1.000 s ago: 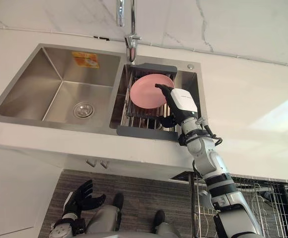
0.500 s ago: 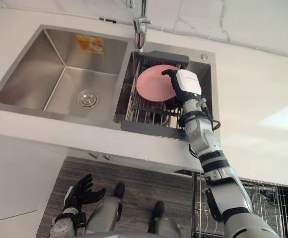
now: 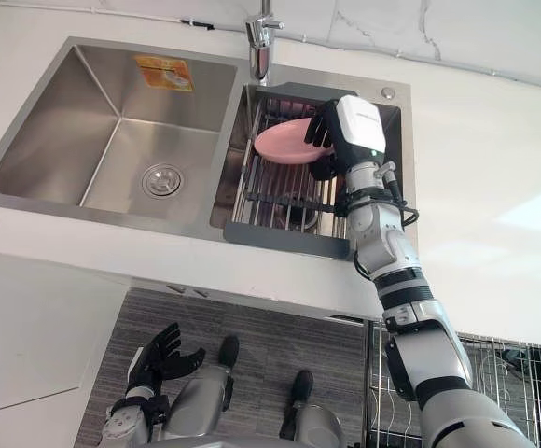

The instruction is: Walk over to the sink, pick up the cup, carry it to the dishwasher, place the cup inside the dishwasher, then close the dishwasher door

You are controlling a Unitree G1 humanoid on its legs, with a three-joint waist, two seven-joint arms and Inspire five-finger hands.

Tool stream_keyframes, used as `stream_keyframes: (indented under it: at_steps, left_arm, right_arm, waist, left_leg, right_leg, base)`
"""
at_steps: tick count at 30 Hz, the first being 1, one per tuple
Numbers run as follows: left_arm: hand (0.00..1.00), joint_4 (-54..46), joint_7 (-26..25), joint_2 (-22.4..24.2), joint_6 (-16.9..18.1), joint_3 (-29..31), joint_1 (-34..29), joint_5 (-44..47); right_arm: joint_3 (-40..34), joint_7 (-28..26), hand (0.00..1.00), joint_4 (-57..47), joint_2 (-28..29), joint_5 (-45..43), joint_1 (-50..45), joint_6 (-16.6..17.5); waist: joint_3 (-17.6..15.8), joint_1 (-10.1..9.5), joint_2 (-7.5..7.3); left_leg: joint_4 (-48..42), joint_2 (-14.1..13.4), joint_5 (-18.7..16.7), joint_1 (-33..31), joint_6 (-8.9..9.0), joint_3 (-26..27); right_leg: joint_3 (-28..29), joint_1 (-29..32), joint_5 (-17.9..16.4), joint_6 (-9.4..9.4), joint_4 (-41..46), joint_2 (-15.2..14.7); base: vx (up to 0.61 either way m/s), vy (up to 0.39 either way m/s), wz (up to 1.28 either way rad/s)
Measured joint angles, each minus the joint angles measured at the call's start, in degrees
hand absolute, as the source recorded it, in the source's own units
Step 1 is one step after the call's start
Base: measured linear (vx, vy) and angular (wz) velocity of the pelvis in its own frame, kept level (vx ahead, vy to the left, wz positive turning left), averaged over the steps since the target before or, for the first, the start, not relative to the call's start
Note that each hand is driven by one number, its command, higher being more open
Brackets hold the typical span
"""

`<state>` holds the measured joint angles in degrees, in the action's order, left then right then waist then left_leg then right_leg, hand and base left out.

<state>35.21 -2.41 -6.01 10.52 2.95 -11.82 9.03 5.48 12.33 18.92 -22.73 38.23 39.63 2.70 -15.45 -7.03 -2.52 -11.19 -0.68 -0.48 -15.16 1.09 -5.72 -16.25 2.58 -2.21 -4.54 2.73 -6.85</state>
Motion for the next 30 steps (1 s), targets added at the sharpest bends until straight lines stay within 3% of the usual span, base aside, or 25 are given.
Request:
stream_keyframes:
  at_steps: [9,19,24,30]
  left_arm:
    - [0.90,0.28,0.20,0.06,-0.05,-0.43,-0.30,-0.31]
    - [0.90,3.43,0.30,-0.21,-0.07,-1.16,-0.38,-1.28]
    - [0.90,5.67,0.45,-1.35,-0.03,-1.27,-0.30,-2.35]
    - [0.90,6.64,0.43,-1.34,-0.03,-0.91,-0.34,-2.35]
  right_arm:
    - [-2.72,1.55,0.30,-18.28,-0.15,0.02,-12.41,3.54]
    - [-8.85,1.71,0.30,-35.36,1.43,0.02,-30.02,6.86]
    - [-20.53,3.25,0.30,-37.94,5.09,0.03,-39.89,7.14]
    - [-32.09,6.08,0.30,-37.26,7.41,0.11,-47.19,4.80]
  waist:
    - [0.09,1.61,-0.22]
    - [1.14,5.68,-1.56]
    - [2.72,8.35,-2.97]
    - [3.02,9.70,-2.97]
  left_leg:
    - [0.95,-0.53,-0.68,4.12,0.22,3.13]
    - [-0.49,-2.62,-4.05,8.90,0.13,11.50]
    - [-2.64,-2.95,-6.02,8.80,-0.30,14.36]
    - [-4.15,-2.85,-7.54,8.72,-0.77,15.62]
  right_leg:
    - [2.92,-1.97,0.10,-0.05,0.33,-0.33]
    - [11.35,-2.65,0.13,-0.12,0.34,0.26]
    - [14.51,-1.71,0.55,-0.73,0.37,0.19]
    - [15.05,-1.59,0.80,-1.15,0.46,-0.05]
  base:
    - [0.02,0.010,-0.16]
    - [-0.02,0.010,-0.46]
    - [0.01,0.042,-0.34]
    - [0.01,0.035,-0.11]
